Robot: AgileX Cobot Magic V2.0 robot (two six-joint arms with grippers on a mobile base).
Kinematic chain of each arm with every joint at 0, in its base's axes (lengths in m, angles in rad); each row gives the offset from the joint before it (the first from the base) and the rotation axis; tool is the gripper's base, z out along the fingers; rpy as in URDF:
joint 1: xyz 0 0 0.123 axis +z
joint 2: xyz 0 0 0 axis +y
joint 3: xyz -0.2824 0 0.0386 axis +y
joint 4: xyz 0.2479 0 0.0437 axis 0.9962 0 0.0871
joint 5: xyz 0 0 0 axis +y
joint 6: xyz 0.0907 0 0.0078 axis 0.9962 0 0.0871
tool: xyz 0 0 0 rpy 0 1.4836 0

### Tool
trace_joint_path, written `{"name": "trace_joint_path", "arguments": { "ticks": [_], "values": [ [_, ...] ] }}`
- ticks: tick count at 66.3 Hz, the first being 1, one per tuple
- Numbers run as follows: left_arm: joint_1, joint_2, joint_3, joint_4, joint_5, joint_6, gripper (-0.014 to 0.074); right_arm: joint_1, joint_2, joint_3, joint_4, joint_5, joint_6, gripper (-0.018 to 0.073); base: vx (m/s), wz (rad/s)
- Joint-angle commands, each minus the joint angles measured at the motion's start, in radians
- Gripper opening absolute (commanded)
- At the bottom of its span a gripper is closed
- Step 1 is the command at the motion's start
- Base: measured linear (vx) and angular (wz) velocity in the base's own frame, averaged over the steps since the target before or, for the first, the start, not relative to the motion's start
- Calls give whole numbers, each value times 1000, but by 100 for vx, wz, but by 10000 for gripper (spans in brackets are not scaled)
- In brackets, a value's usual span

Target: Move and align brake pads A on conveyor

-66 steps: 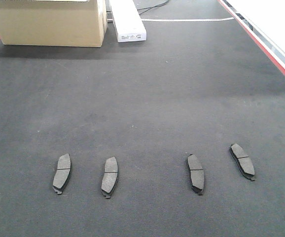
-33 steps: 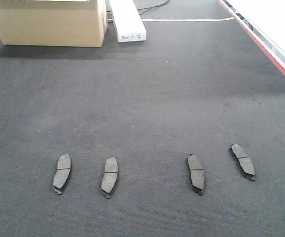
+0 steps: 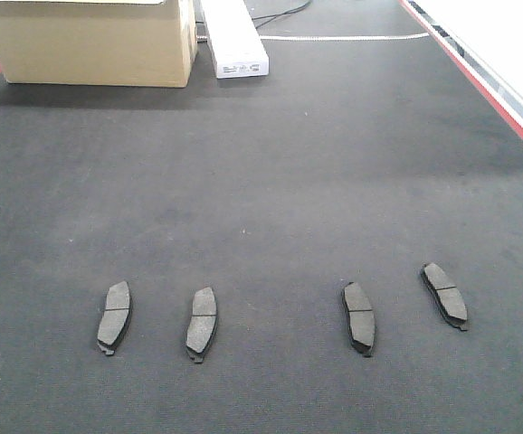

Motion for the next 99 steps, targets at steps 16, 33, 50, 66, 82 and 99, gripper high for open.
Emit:
{"name": "trace_joint_path", "arguments": {
  "ticks": [16, 33, 50, 66, 82, 99],
  "values": [
    [-35, -23, 20, 24, -55, -2, -6, -5, 12, -27, -4, -75, -4, -11, 0, 0],
    [-31, -22, 18, 16, -56, -2, -6, -5, 12, -27, -4, -75, -4, -11, 0, 0],
    [-31, -22, 18, 16, -56, -2, -6, -5, 12, -27, -4, -75, -4, -11, 0, 0],
    [-31, -22, 18, 16, -56, -2, -6, -5, 12, -27, -4, -75, -4, -11, 0, 0],
    [-31, -22, 18, 16, -56, -2, -6, -120, 11, -27, -37, -75, -30, -11, 0, 0],
    [-31, -22, 18, 16, -56, -2, -6, -308, 6, 137, -43, -267, -30, -11, 0, 0]
  ]
}}
